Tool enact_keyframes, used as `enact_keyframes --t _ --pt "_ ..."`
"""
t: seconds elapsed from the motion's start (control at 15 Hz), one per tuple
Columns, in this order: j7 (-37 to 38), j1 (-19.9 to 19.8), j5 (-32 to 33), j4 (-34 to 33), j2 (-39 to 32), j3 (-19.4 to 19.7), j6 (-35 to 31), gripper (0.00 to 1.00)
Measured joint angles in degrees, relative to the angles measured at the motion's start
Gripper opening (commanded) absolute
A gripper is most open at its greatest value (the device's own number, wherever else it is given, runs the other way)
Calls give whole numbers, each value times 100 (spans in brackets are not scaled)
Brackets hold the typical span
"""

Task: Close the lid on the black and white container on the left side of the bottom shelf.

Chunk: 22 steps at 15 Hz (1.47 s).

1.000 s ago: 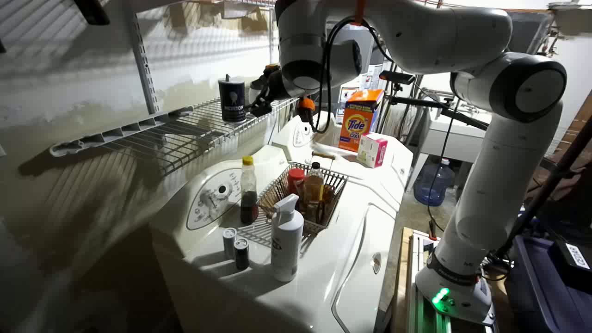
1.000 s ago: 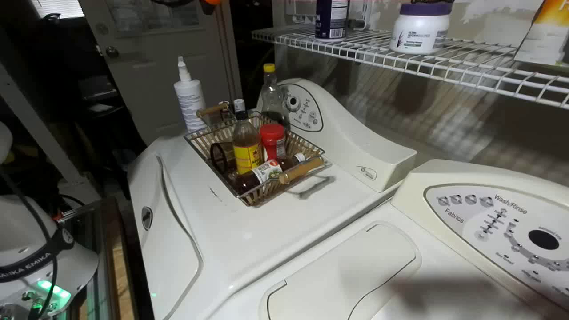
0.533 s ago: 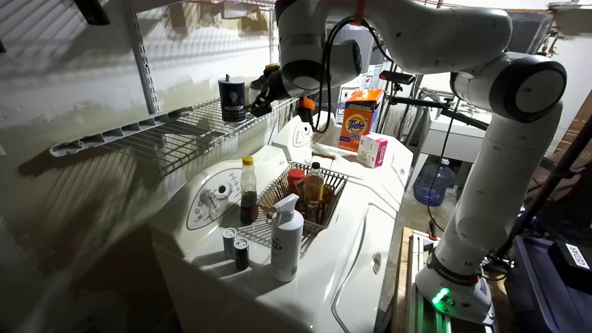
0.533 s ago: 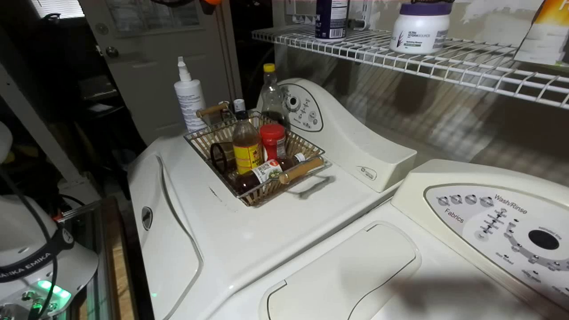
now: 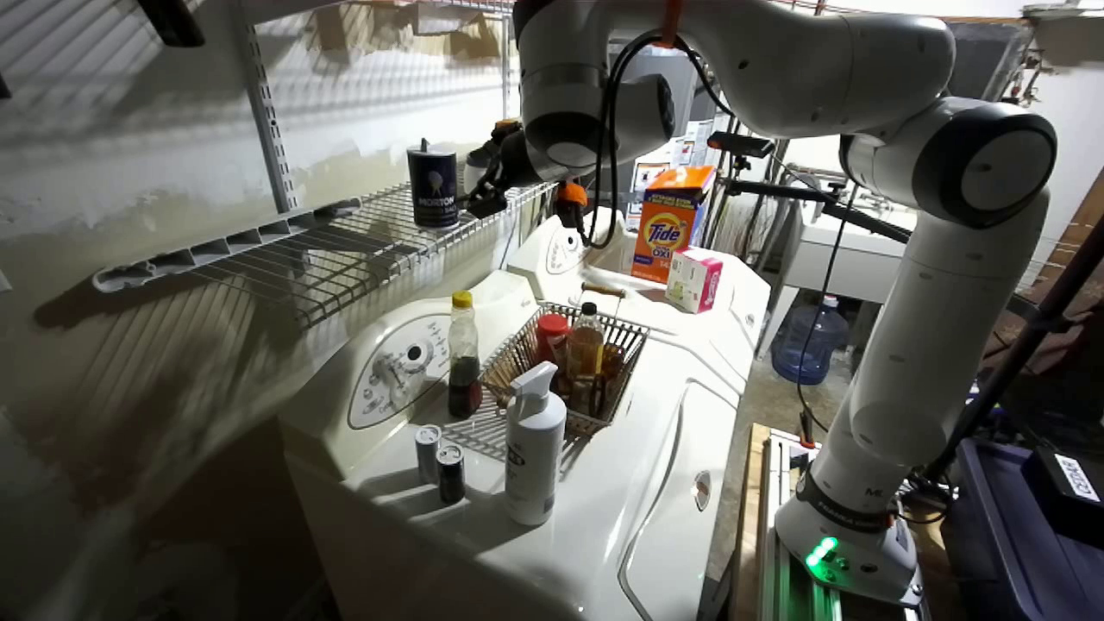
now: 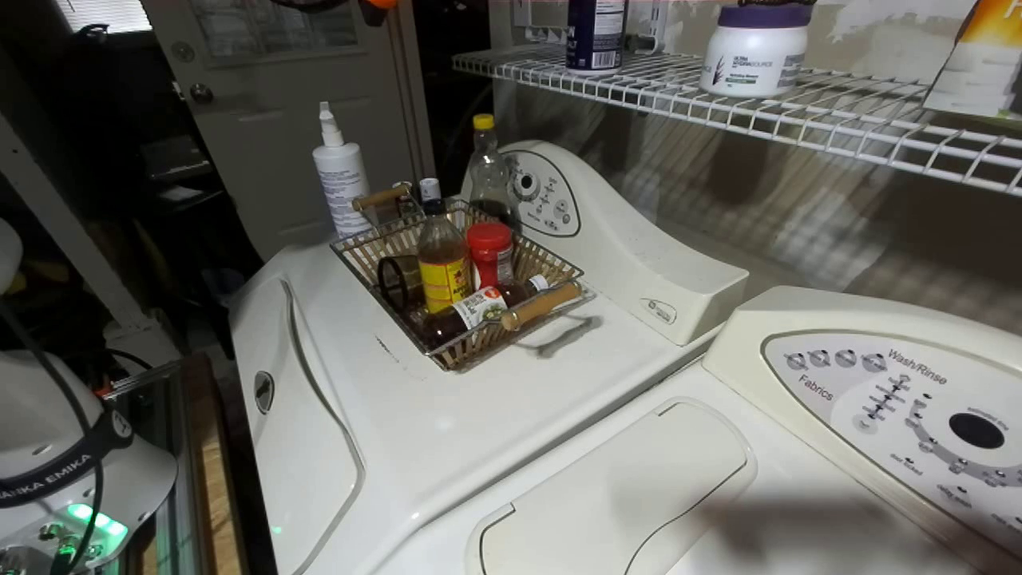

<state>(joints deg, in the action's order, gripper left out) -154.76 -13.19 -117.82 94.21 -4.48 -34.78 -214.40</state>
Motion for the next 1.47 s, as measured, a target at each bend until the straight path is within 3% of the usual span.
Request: enact_keyframes --t 0.2,0.47,0.93,1.2,1.33,1.47 --pt "82 -9 45 -43 -2 58 -102 100" --pt "331 -56 -33 -439 -122 192 -710 100" --pt "43 -99 -1245 -1715 -793 131 -1670 100" --pt "21 -96 -1255 -2097 -1007 104 -1777 100" --pt "21 133 -1409 -2101 -998 412 -1703 100" --pt "79 150 -1507 -2106 -1004 417 -1568 100"
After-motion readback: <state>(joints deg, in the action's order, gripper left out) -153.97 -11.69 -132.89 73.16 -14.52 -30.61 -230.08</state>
